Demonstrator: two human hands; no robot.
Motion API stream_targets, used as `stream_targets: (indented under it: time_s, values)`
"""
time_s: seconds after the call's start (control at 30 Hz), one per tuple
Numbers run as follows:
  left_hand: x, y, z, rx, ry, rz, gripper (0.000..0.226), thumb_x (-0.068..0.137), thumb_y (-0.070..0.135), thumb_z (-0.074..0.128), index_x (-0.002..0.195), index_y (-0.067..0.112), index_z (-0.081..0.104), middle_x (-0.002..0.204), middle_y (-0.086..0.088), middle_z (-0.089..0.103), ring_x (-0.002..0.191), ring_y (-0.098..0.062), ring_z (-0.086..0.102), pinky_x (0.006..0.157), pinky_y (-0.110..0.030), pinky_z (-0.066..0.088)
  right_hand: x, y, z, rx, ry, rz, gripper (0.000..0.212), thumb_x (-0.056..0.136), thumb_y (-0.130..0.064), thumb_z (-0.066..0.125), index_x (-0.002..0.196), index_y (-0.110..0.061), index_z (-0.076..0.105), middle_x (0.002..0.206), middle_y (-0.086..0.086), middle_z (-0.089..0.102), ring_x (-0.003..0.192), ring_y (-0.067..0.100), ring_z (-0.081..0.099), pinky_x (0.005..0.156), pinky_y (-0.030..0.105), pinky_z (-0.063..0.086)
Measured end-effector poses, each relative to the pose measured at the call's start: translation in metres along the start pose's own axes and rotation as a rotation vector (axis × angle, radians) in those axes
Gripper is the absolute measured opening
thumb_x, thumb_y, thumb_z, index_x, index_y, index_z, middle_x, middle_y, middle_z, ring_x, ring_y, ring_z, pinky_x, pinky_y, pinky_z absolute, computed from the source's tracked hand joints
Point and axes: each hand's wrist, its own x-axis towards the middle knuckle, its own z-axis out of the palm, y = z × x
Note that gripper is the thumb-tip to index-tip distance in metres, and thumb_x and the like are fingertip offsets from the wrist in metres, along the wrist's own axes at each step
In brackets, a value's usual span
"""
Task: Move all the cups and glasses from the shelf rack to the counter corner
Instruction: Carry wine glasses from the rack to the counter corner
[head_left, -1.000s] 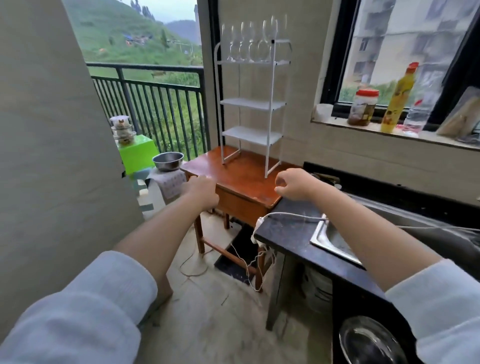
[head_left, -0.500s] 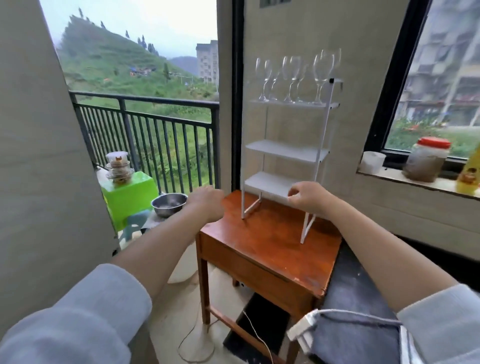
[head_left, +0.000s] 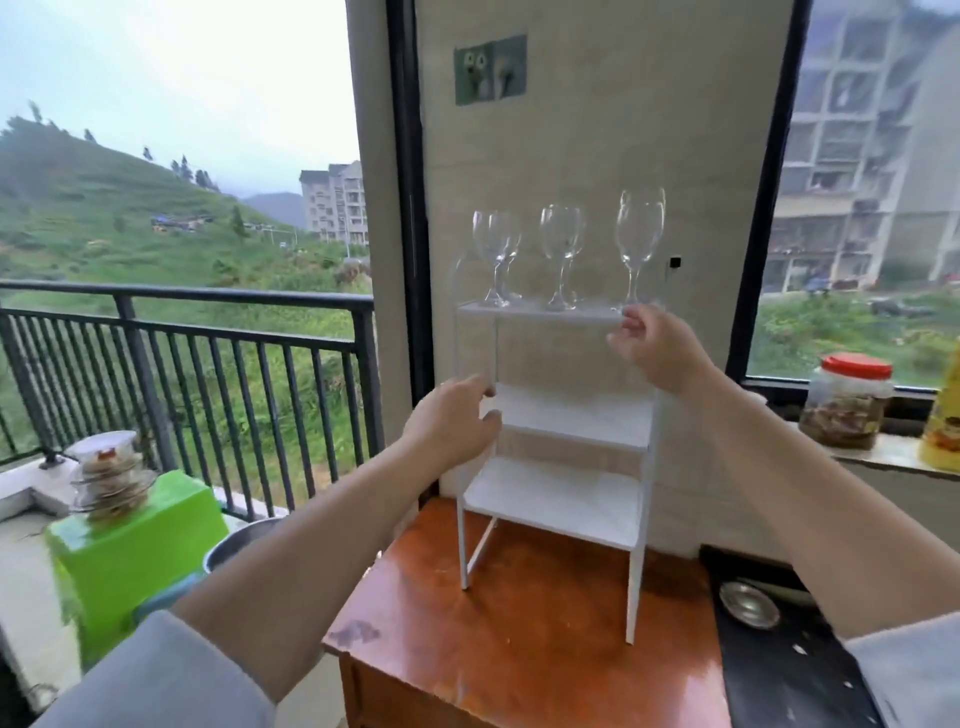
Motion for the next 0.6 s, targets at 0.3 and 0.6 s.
stream_targets:
  time_s: [0.3,0.6]
  values:
    - [0.129,0.028,0.011,-0.385,0.078,0.024,0.038,0.087,0.015,0.051,0.124,0.008,0.05,0.101,-0.005,0.058,0.09,-0.022,0.055,0.076,-0.025,0.042,0.094,0.018,0.022,0.213,0.351,0.145,0.018,0.08,-0.011,0.056,0.081,-0.014,0.039,0.065,-0.005,0.035,0.068,0.02,0.039,0.047,0.015,0.03]
    - [0.22,0.041,0.031,-0.739,0.016,-0.076,0.053,0.084,0.024,0.059,0.132,0.011,0.041,0.124,-0.006,0.054,0.103,-0.025,0.055,0.087,-0.033,0.048,0.144,0.026,0.038,0.468,0.56,0.152,0.043,0.071,-0.003,0.061,0.111,-0.001,0.044,0.081,0.001,0.044,0.056,0.012,0.04,0.038,0.015,0.038]
